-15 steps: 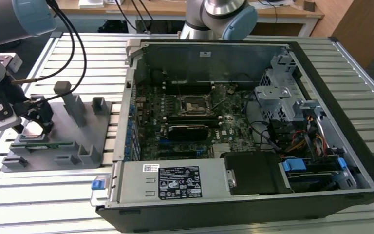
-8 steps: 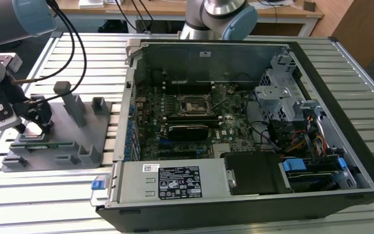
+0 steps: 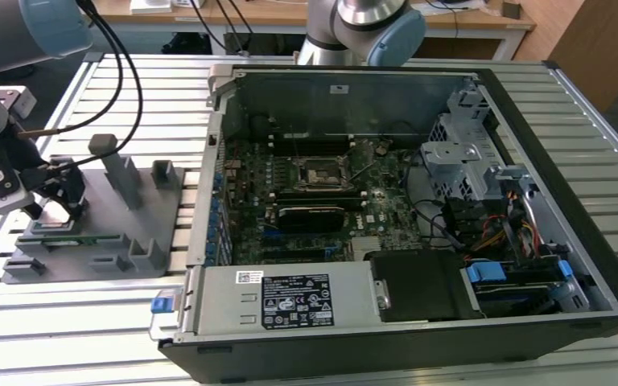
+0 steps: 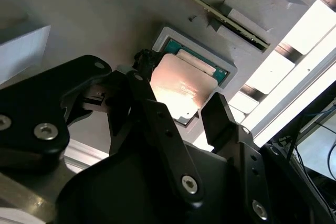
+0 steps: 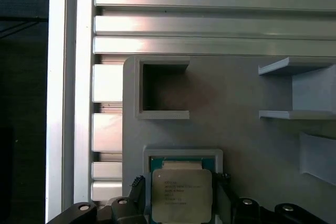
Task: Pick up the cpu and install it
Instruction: 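Pick up the cpu and move it towards the insertion slot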
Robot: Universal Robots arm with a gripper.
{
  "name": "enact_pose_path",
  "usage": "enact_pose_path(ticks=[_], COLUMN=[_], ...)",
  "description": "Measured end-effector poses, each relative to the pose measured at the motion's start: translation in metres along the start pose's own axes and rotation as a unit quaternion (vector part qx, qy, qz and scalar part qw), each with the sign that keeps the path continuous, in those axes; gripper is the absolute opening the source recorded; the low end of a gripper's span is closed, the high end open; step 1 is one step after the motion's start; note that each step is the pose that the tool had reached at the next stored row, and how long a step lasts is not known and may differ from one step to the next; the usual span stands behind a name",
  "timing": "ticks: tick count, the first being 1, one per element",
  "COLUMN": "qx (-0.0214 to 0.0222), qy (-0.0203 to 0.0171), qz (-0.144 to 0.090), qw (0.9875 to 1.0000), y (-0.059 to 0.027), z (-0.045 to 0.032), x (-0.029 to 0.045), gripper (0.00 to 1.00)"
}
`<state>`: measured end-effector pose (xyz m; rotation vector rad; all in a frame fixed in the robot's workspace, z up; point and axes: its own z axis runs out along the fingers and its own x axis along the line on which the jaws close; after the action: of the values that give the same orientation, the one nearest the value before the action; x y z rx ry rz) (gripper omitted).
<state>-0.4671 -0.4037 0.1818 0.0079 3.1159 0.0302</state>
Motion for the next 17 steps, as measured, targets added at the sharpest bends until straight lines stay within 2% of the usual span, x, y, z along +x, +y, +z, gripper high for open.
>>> enact_pose_path(ticks=[14,16,17], qx=[0.0,0.0,-0.0001], qy=[0.0,0.0,-0.0001], qz=[0.0,0.0,0.0], qw=[1.0,1.0,1.0], y=[0.0,0.0,0.0], z=[-0.0005,-0.0006,-0.0008], x=[0.0015,0.0016,0.0015], gripper=[0.64,0.62,0.55])
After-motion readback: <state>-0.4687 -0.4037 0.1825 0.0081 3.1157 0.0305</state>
